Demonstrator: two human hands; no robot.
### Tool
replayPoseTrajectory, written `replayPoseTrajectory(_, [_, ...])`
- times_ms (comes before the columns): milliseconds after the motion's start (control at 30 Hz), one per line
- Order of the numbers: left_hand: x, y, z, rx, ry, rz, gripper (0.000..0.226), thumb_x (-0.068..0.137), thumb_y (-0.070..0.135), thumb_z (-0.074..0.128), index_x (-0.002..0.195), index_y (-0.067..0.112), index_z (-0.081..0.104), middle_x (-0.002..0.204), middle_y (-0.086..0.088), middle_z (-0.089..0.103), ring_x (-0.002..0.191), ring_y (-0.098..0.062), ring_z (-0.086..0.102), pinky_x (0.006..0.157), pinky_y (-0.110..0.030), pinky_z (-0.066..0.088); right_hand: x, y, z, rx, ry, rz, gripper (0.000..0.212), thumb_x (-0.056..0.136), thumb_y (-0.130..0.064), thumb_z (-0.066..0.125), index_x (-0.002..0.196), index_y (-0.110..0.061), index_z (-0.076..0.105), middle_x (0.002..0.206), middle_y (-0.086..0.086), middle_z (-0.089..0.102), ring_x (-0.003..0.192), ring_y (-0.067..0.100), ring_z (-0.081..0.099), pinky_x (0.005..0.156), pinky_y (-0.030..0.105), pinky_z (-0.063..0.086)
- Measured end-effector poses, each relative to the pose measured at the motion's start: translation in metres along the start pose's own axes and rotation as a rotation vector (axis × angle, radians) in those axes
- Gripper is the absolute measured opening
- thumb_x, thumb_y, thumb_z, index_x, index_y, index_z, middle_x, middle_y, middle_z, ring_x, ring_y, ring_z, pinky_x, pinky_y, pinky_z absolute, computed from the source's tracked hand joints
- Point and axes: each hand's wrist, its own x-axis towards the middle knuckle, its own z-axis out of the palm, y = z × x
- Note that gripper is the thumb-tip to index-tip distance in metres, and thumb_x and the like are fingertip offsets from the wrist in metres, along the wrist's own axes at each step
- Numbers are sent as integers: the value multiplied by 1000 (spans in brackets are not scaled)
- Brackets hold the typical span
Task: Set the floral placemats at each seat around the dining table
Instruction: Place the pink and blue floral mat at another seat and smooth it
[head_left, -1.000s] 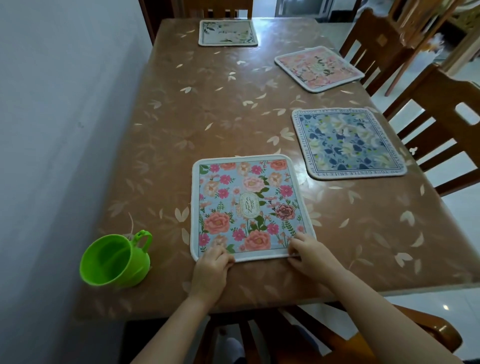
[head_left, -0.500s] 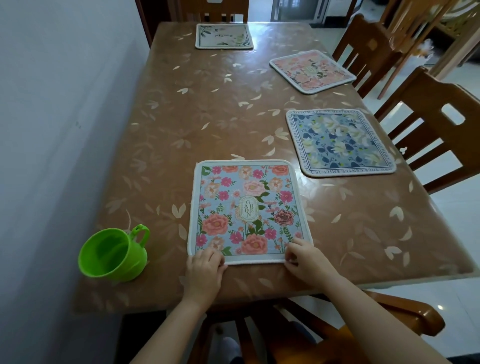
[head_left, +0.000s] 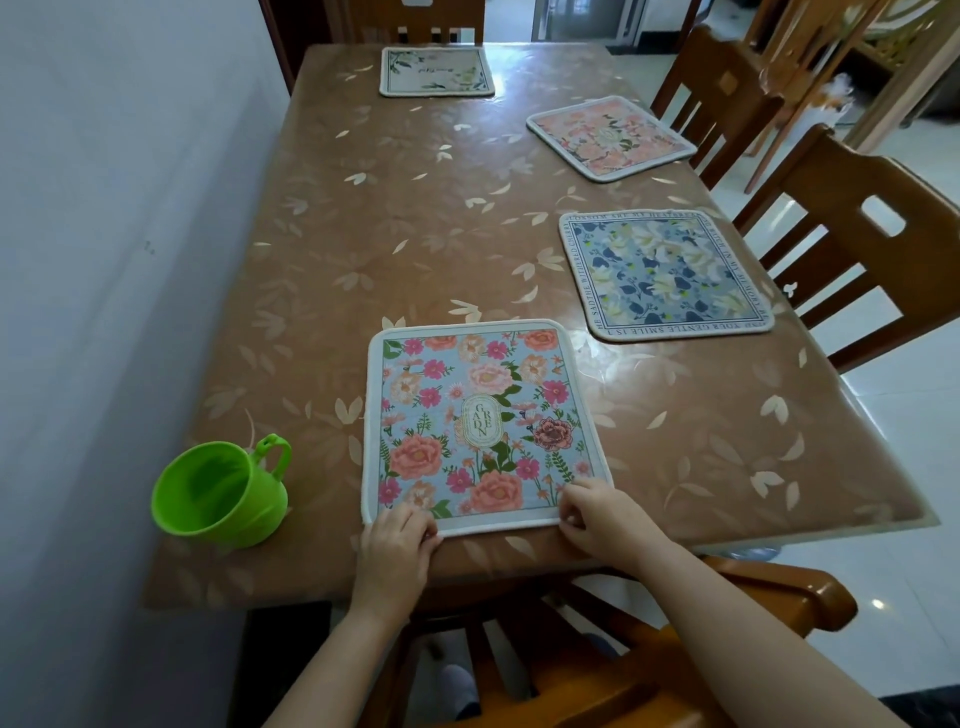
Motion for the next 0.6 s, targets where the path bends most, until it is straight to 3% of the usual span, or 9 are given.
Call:
replayPoseTrajectory(200, [-1, 1, 0, 10, 21, -8, 21, 65, 3, 78, 69, 10, 59, 70, -4, 60, 66, -25, 56, 58, -33, 40, -2, 1, 0, -57, 8, 8, 11, 85, -20, 57, 88, -11, 54, 108, 5, 55, 121, 22, 41, 84, 30, 45])
replayPoseTrajectory(600, [2, 1, 0, 41, 10, 22, 23, 63, 0, 79, 68, 11, 59, 68, -3, 59, 64, -24, 56, 58, -33, 42, 0, -6, -3, -31, -2, 65, 11, 85, -18, 57, 89, -9, 55, 107, 6, 55, 103, 20, 47, 80, 28, 46])
